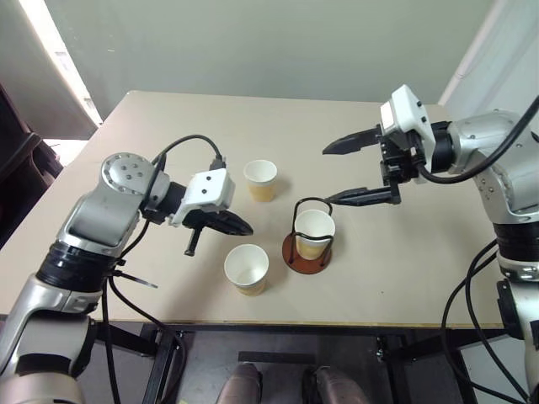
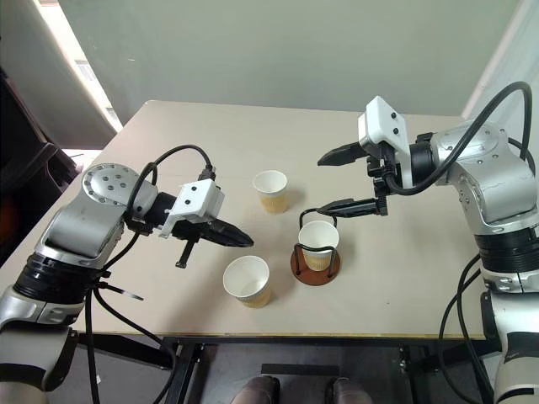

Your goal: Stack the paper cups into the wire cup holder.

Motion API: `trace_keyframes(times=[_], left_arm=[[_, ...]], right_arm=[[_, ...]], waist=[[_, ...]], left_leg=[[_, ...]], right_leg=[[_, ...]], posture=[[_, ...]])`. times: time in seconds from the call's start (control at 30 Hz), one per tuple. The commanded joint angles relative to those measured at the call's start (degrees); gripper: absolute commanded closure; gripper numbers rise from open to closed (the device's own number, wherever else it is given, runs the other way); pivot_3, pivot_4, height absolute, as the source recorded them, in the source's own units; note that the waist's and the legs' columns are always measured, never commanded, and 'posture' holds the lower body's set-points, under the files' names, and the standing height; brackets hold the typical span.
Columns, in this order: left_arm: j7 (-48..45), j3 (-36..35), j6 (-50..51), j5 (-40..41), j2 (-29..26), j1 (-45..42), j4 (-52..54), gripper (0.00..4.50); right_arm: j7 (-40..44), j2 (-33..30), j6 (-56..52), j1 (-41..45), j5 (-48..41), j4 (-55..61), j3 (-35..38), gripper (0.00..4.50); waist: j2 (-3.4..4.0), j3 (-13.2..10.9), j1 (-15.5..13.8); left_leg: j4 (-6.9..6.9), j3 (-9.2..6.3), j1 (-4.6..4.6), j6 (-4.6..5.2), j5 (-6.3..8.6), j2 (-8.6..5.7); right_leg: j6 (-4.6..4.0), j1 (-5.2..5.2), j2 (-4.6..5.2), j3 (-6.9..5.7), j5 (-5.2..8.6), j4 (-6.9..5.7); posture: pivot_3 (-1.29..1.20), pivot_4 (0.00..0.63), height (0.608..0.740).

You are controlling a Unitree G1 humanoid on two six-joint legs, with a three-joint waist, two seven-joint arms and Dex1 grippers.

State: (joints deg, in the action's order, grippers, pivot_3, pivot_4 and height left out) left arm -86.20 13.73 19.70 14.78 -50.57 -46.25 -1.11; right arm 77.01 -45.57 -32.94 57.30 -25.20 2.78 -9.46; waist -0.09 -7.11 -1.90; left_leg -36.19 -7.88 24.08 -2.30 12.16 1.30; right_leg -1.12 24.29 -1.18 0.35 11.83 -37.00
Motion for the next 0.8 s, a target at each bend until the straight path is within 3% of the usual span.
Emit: trace_keyframes(times=[0.03,0.13,0.43,0.8], left_arm=[[0.2,-3.2,0.0,0.4,-1.2,-2.5,-0.8,4.31],[-1.6,-3.8,1.5,1.5,-2.5,-3.2,-0.7,3.58],[-2.3,-2.3,2.3,1.2,-3.1,-0.3,3.1,0.51],[2.0,5.9,1.1,-8.4,0.4,1.3,3.1,0.51]], right_arm=[[0.4,-1.7,-0.2,-0.5,-0.7,2.0,2.5,0.00],[0.4,-1.9,0.0,-1.1,-0.7,2.3,2.4,0.00],[0.9,-1.7,1.0,-1.6,0.2,2.1,1.2,0.00],[1.0,-1.5,1.3,-2.1,0.5,2.3,1.0,0.00]], waist=[[0.00,0.0,0.0],[0.00,0.0,0.0],[0.00,0.0,0.0],[0.00,0.0,0.0]], left_leg=[[0.00,0.00,0.00,0.00,0.00,0.00],[-0.01,0.00,0.01,0.00,0.00,0.00],[-0.04,0.03,0.01,0.04,0.00,0.00],[-0.12,0.04,0.01,0.08,0.00,0.00]], right_leg=[[0.01,0.00,0.00,0.00,0.00,0.01],[0.03,0.00,0.00,0.00,0.00,0.01],[0.07,0.00,0.00,0.03,0.01,0.02],[0.10,-0.03,0.00,0.05,-0.02,0.01]], posture=[[0.00,0.150,0.740],[0.00,0.150,0.740],[0.00,0.150,0.740],[0.00,0.150,0.740]])
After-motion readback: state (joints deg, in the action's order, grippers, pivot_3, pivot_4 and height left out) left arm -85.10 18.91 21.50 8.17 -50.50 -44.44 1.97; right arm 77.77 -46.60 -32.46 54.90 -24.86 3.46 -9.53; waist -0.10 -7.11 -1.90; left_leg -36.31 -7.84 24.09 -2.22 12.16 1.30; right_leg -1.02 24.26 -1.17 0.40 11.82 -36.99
